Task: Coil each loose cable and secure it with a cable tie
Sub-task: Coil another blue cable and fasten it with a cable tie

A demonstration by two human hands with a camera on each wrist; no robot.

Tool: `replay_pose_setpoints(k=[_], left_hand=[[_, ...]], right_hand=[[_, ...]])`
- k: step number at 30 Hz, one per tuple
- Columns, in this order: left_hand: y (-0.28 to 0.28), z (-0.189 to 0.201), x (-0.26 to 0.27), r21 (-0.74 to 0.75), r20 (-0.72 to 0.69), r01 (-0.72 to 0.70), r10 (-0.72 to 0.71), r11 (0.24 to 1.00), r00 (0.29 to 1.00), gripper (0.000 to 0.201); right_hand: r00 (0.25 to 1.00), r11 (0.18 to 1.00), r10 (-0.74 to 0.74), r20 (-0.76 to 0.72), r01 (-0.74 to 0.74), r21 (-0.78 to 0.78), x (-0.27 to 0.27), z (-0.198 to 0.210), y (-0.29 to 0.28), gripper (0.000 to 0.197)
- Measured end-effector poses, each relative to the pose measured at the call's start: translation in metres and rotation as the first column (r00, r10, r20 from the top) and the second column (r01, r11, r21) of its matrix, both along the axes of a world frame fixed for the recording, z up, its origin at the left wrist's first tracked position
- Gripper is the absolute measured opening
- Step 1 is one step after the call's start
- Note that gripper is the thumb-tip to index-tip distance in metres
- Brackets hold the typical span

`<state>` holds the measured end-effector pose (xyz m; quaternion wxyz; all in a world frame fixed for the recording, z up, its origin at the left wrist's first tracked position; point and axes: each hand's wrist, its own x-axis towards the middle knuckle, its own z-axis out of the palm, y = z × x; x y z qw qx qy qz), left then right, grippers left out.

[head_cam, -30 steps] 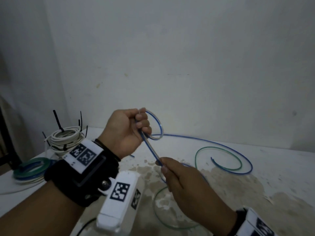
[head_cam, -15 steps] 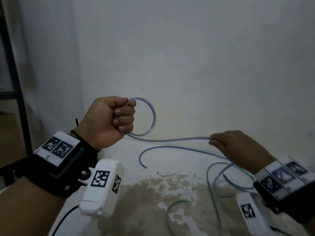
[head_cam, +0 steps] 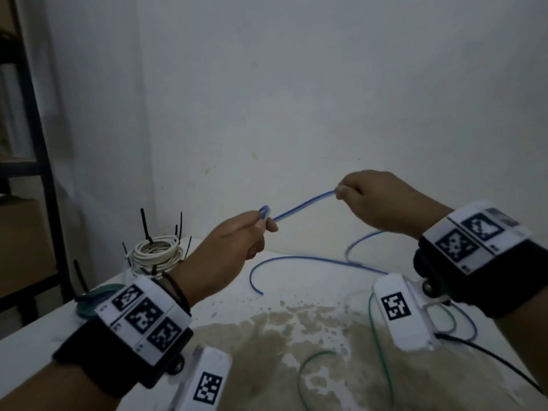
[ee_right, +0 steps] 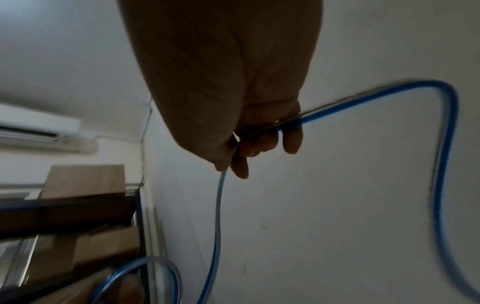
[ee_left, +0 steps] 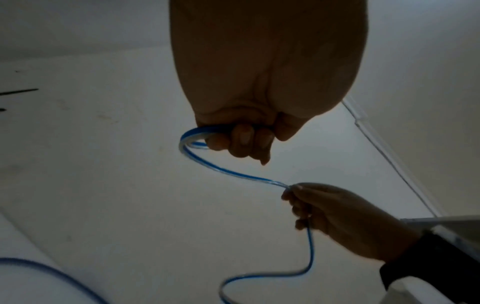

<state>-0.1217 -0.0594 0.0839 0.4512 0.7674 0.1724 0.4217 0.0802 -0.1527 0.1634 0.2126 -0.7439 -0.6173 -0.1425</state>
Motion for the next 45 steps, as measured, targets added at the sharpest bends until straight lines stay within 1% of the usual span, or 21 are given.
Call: replay_pose_setpoints(k=[2, 5, 8, 10, 11, 13, 15, 16, 18, 19, 22, 24, 26, 28, 30, 32, 34, 37, 41, 43, 45], left_hand=[[0.004, -0.010, 0.003, 0.048, -0.017, 0.005, -0.004, 0.999, 1.000, 0.024], [0.003, -0.023, 0.008, 0.142, -0.088, 0.036, -0.024, 0.989, 0.996, 0.025], [-0.003, -0.032, 0.017, 0.181, -0.117, 0.075, -0.054, 0.981, 0.992, 0.031], [-0.008, -0.037, 0.024, 0.184, -0.095, 0.081, -0.064, 0.980, 0.993, 0.031], [-0.011, -0.038, 0.027, 0.176, -0.069, 0.076, -0.065, 0.981, 0.996, 0.030], [-0.014, -0.040, 0.034, 0.160, -0.013, 0.044, -0.042, 0.986, 0.999, 0.026], [-0.015, -0.040, 0.041, 0.141, 0.041, 0.008, -0.014, 0.990, 0.999, 0.022], [-0.016, -0.040, 0.044, 0.126, 0.066, -0.012, 0.003, 0.992, 0.998, 0.022], [-0.019, -0.040, 0.050, 0.088, 0.095, -0.050, 0.041, 0.995, 0.995, 0.021], [-0.019, -0.040, 0.052, 0.071, 0.093, -0.068, 0.061, 0.995, 0.994, 0.021], [-0.023, -0.042, 0.059, 0.037, 0.066, -0.093, 0.090, 0.995, 0.994, 0.018], [-0.029, -0.043, 0.063, 0.051, 0.055, -0.084, 0.081, 0.995, 0.995, 0.019], [-0.034, -0.044, 0.067, 0.084, 0.038, -0.085, 0.082, 0.993, 0.996, 0.020], [-0.038, -0.045, 0.071, 0.089, 0.008, -0.092, 0.091, 0.992, 0.996, 0.020], [-0.040, -0.047, 0.075, 0.044, 0.006, -0.098, 0.098, 0.994, 0.995, 0.019], [-0.042, -0.047, 0.079, -0.033, 0.038, -0.088, 0.089, 0.996, 0.995, 0.022], [-0.045, -0.045, 0.082, -0.082, 0.075, -0.070, 0.076, 0.994, 0.994, 0.025], [-0.050, -0.043, 0.084, -0.140, 0.130, -0.039, 0.057, 0.989, 0.990, 0.027], [-0.054, -0.044, 0.085, -0.197, 0.198, -0.029, 0.068, 0.980, 0.978, 0.030], [-0.055, -0.045, 0.086, -0.264, 0.234, -0.003, 0.067, 0.965, 0.970, 0.027], [-0.055, -0.045, 0.086, -0.368, 0.309, 0.078, 0.042, 0.927, 0.950, 0.025]], right_hand=[[0.990, 0.998, 0.019, 0.137, -0.027, 0.062, -0.004, -0.006, 0.004, 0.029], [0.953, 0.993, -0.043, 0.300, 0.009, 0.114, -0.013, -0.015, 0.007, 0.024], [0.936, 0.975, -0.118, 0.332, 0.047, 0.215, -0.019, -0.027, 0.007, 0.018], [0.950, 0.959, -0.142, 0.280, 0.061, 0.278, -0.022, -0.036, 0.008, 0.016], [0.965, 0.948, -0.133, 0.226, 0.058, 0.312, -0.024, -0.041, 0.008, 0.014], [0.995, 0.918, -0.060, 0.078, 0.024, 0.397, -0.026, -0.052, 0.008, 0.012], [0.997, 0.883, 0.050, -0.061, -0.016, 0.469, -0.029, -0.060, 0.009, 0.021], [0.987, 0.878, 0.095, -0.127, -0.023, 0.479, -0.032, -0.064, 0.009, 0.024], [0.959, 0.885, 0.141, -0.244, -0.011, 0.466, -0.037, -0.068, 0.008, 0.028], [0.942, 0.876, 0.164, -0.293, -0.002, 0.482, -0.039, -0.070, 0.007, 0.027], [0.879, 0.822, 0.229, -0.417, 0.055, 0.567, -0.035, -0.075, 0.008, 0.024], [0.812, 0.788, 0.264, -0.520, 0.129, 0.602, -0.028, -0.079, 0.009, 0.026], [0.761, 0.765, 0.289, -0.581, 0.182, 0.618, -0.019, -0.082, 0.008, 0.027], [0.762, 0.772, 0.293, -0.577, 0.167, 0.613, -0.018, -0.085, 0.003, 0.025], [0.789, 0.779, 0.305, -0.534, 0.116, 0.616, -0.024, -0.090, -0.003, 0.020], [0.824, 0.775, 0.292, -0.486, 0.094, 0.625, -0.031, -0.097, -0.007, 0.020], [0.837, 0.761, 0.292, -0.463, 0.090, 0.642, -0.034, -0.107, -0.006, 0.021], [0.836, 0.725, 0.336, -0.435, 0.065, 0.686, -0.041, -0.118, -0.009, 0.020], [0.812, 0.729, 0.386, -0.437, 0.022, 0.684, -0.044, -0.127, -0.011, 0.023], [0.818, 0.735, 0.382, -0.430, 0.012, 0.677, -0.044, -0.129, -0.012, 0.020], [0.819, 0.747, 0.384, -0.425, -0.005, 0.665, -0.042, -0.131, -0.012, 0.018]])
